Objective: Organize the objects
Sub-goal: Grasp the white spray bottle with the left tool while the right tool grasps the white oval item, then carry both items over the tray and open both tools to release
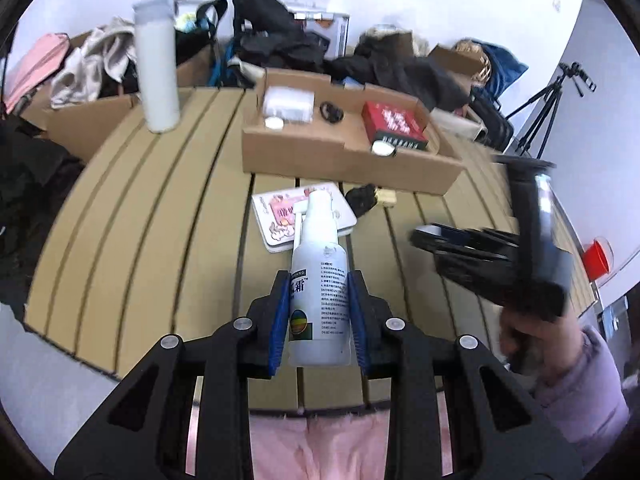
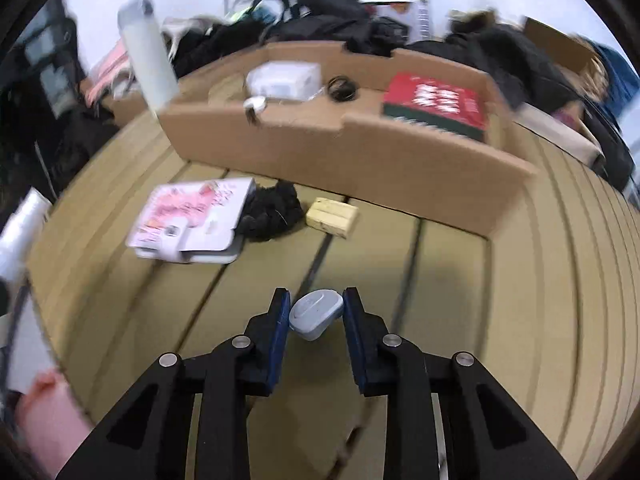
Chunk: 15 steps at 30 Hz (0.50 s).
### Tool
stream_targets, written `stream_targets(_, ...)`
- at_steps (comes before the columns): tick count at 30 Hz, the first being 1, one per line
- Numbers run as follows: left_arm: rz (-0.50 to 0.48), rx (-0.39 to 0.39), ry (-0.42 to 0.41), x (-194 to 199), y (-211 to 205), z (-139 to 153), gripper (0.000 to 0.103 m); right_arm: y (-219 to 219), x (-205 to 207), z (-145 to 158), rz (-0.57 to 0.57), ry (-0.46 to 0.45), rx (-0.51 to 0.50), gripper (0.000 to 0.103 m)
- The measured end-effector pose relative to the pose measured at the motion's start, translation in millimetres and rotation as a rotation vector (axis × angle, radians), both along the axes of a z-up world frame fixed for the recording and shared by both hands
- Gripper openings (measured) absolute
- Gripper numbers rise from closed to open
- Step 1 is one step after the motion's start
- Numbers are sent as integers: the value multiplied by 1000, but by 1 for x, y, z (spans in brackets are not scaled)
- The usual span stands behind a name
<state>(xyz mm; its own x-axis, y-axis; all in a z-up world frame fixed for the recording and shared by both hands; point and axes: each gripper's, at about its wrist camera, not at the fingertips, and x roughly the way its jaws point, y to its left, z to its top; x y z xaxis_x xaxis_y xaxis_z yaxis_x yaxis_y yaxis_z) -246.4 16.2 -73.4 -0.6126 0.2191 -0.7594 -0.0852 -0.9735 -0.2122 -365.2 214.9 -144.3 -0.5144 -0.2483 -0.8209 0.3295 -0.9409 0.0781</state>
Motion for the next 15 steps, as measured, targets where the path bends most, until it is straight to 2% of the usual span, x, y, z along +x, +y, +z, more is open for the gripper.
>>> stream_targets(3, 1, 22, 37, 28, -9, 24, 24, 24, 45, 46, -45, 63, -13, 30)
stream_targets(7, -14, 18, 72, 63, -13, 44, 24, 57, 135, 97, -91, 139, -73, 30)
stream_targets(11, -45, 35, 76, 80, -9, 51, 24, 77, 187, 101, -176, 117, -140, 30)
stream_targets(15, -49, 36, 91, 83, -6, 56, 24, 79, 193, 103, -194, 110, -125, 30)
